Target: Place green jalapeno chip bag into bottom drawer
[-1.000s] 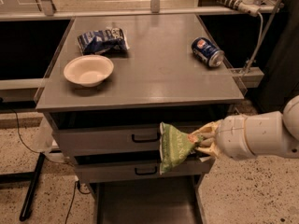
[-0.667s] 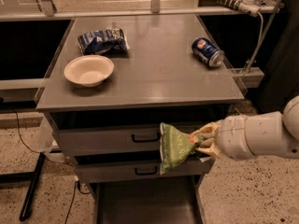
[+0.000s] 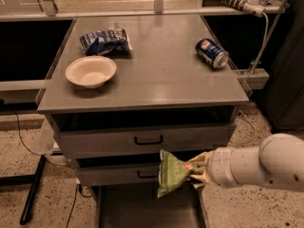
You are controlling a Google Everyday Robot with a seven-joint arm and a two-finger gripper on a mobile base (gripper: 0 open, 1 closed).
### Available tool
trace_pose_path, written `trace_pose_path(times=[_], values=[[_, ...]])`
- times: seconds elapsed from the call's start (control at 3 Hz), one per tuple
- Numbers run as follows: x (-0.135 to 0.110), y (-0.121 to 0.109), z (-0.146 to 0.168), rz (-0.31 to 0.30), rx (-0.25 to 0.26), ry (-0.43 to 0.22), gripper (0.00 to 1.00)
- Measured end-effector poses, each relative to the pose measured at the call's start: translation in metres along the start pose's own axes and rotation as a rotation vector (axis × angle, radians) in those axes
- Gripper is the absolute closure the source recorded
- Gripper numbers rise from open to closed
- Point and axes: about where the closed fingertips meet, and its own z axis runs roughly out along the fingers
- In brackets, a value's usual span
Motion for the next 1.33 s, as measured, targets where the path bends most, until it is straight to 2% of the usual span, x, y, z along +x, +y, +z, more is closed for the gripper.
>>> trace_pose_path(times=[0.33, 0.67, 1.0, 1.33], values=[[0.045, 0.02, 0.043, 0.046, 0.011, 0.007, 1.0], [0.083, 0.027, 0.083, 0.072, 0.029, 0.006, 1.0], [0.122, 0.034, 0.136, 0.141, -0.009, -0.034, 1.0], [0.121, 0.035, 0.14, 0.14, -0.007, -0.035, 1.0]])
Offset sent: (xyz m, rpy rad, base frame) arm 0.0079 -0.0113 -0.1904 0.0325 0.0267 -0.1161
